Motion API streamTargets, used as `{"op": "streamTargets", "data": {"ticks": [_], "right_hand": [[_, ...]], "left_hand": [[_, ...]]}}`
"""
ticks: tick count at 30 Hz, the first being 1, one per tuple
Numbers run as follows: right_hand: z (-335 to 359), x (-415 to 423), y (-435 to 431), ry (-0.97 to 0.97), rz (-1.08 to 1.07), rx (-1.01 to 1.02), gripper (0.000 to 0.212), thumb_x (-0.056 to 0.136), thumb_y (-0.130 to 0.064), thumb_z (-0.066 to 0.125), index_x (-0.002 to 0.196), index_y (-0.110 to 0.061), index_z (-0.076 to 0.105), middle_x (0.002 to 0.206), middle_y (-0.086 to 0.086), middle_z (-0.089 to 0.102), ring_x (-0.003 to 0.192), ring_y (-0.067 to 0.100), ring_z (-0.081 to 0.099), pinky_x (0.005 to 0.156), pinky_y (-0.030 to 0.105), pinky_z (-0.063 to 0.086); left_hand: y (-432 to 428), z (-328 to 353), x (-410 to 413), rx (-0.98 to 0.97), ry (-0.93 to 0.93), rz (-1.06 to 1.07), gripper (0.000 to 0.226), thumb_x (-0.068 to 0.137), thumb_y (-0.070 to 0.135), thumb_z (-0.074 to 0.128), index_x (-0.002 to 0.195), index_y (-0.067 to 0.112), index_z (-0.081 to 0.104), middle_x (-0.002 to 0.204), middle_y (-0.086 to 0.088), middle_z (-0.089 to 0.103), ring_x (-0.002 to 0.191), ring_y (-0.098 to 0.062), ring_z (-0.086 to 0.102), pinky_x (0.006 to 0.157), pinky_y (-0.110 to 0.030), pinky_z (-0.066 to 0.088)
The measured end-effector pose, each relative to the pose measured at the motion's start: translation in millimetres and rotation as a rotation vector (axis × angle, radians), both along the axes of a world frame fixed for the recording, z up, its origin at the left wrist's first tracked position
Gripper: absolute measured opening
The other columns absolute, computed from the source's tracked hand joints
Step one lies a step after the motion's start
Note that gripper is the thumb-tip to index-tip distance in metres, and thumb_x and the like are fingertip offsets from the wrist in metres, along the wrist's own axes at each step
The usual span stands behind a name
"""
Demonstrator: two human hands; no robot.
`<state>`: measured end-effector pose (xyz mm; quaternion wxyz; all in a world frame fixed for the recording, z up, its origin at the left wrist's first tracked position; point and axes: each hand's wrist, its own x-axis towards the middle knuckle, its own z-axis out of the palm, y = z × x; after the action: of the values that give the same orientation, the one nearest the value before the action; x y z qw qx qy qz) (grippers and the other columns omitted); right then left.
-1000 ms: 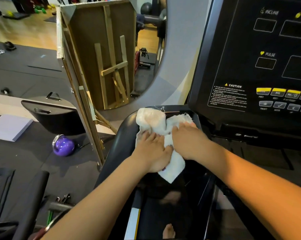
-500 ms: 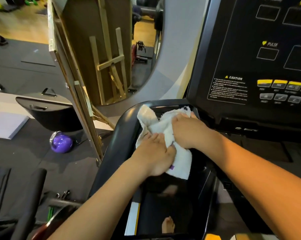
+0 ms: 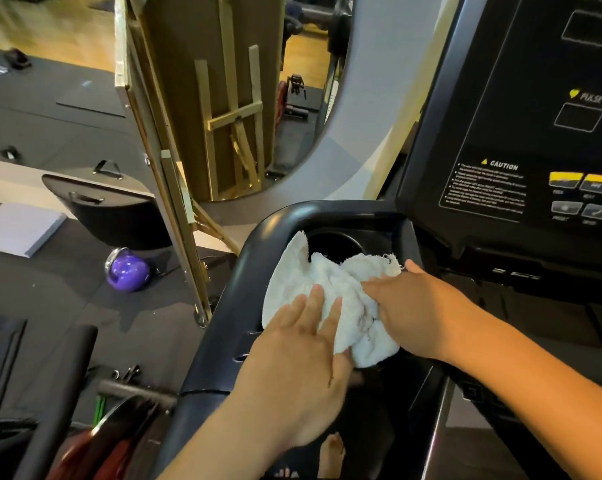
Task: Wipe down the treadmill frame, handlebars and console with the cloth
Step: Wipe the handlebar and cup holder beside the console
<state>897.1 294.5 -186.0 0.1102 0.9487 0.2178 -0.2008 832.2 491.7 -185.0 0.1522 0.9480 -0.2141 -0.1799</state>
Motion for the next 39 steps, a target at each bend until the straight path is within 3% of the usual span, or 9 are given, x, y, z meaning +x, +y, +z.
{"op": "streamTargets", "data": {"ticks": [3,6,11,14,21,24,26,28,39], "right_hand": [[-17,20,6,-0.013,0.161,0.047,0.044,0.096,-0.040,0.034,0.138,-0.030,0.039,0.140,-0.011,0.044,0.136,0.015,0.034,0.115,0.053,0.013],[-20,42,20,-0.010,0.135,0.001,0.043,0.098,-0.032,0.039,0.140,-0.023,0.039,0.144,-0.007,0.040,0.138,0.014,0.030,0.112,0.063,0.011],[-24,56,37,-0.153,0.088,0.010,0.027,0.098,-0.028,0.035,0.113,-0.029,0.058,0.119,-0.010,0.060,0.123,0.010,0.049,0.113,0.052,0.013],[-7,53,36,-0.342,0.219,-0.061,0.020,0.093,-0.018,0.039,0.086,-0.030,0.054,0.088,-0.010,0.056,0.100,0.016,0.055,0.088,0.037,0.032],[-3,56,9,-0.487,0.061,0.141,0.037,0.056,-0.002,0.078,0.090,-0.014,0.066,0.079,0.004,0.061,0.077,0.029,0.058,0.066,0.036,0.046],[-1,48,15,-0.432,0.045,0.296,0.035,0.056,-0.004,0.080,0.089,-0.009,0.070,0.092,0.009,0.066,0.087,0.034,0.060,0.068,0.039,0.051],[2,42,20,-0.382,0.020,0.477,0.016,0.069,-0.003,0.066,0.083,-0.008,0.070,0.086,0.011,0.067,0.085,0.034,0.061,0.066,0.043,0.053],[2,41,21,-0.251,-0.070,0.553,0.024,0.081,-0.010,0.048,0.084,-0.018,0.070,0.082,0.009,0.067,0.080,0.028,0.062,0.066,0.044,0.053],[-11,57,21,0.217,0.023,0.217,0.035,0.089,-0.019,0.053,0.123,-0.025,0.054,0.117,-0.001,0.060,0.107,0.023,0.059,0.093,0.039,0.048]], "left_hand": [[-3,-10,7,0.046,0.029,0.025,0.079,0.087,0.057,-0.010,0.157,0.019,-0.013,0.164,-0.010,-0.016,0.150,-0.022,-0.022,0.122,-0.035,-0.011],[-7,-16,25,-0.023,0.109,0.076,0.073,0.099,0.057,0.003,0.156,0.015,-0.015,0.163,-0.014,-0.019,0.148,-0.024,-0.025,0.120,-0.033,-0.016],[-10,-22,45,-0.079,0.117,0.073,0.070,0.104,0.050,0.014,0.155,0.013,-0.017,0.162,-0.009,-0.022,0.146,-0.017,-0.028,0.116,-0.028,-0.019],[-17,-26,54,0.004,0.072,0.045,0.069,0.103,0.050,0.011,0.155,0.012,-0.014,0.164,-0.010,-0.017,0.149,-0.019,-0.023,0.118,-0.032,-0.019],[-41,-32,88,0.162,0.129,0.045,0.078,0.100,0.056,0.004,0.154,0.002,-0.009,0.163,-0.019,-0.009,0.152,-0.028,-0.013,0.121,-0.041,-0.014],[-49,-21,100,0.127,0.125,0.040,0.068,0.103,0.046,0.011,0.156,0.006,-0.001,0.164,-0.020,0.005,0.152,-0.030,0.005,0.122,-0.039,-0.004],[-52,-14,108,0.127,0.124,-0.003,0.064,0.104,0.043,0.020,0.156,0.009,0.007,0.163,-0.016,0.012,0.150,-0.030,0.015,0.121,-0.039,0.006],[-54,-11,114,0.216,0.205,-0.067,0.073,0.102,0.052,0.026,0.157,0.010,0.005,0.164,-0.015,0.008,0.151,-0.030,0.010,0.122,-0.042,0.005],[-32,-27,90,0.246,0.017,-0.114,0.070,0.104,0.051,0.012,0.156,0.008,-0.006,0.165,-0.014,-0.007,0.152,-0.027,-0.013,0.121,-0.042,-0.013]]}}
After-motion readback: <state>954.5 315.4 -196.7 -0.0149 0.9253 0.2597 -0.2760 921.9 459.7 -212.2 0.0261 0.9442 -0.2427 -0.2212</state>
